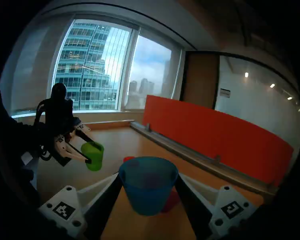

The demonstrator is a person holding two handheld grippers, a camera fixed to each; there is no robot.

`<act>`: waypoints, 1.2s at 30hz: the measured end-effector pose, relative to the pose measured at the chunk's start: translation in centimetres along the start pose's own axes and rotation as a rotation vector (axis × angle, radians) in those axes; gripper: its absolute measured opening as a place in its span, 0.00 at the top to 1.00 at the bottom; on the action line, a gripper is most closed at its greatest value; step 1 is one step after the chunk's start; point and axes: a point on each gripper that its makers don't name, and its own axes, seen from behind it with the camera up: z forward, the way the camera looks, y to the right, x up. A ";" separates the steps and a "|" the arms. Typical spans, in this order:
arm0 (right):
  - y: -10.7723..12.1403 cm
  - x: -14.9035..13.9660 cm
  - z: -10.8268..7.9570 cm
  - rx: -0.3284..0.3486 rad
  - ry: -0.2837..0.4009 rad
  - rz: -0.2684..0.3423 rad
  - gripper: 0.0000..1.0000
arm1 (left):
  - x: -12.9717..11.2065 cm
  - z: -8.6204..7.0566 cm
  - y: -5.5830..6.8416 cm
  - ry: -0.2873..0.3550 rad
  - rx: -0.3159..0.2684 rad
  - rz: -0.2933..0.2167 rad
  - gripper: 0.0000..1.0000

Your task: Pour water

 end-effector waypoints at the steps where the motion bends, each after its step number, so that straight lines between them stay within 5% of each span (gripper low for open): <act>1: 0.0 -0.5 0.1 0.001 -0.006 0.001 0.09 | -0.3 0.1 0.0 -0.009 -0.001 0.000 0.13; 18: -0.2 -6.7 1.6 0.045 -0.093 0.095 0.09 | -5.3 1.6 -0.4 -0.148 -0.022 -0.003 0.13; 36: -1.0 -13.3 3.3 0.091 -0.241 0.126 0.08 | -9.0 2.5 -0.8 -0.254 -0.049 -0.010 0.13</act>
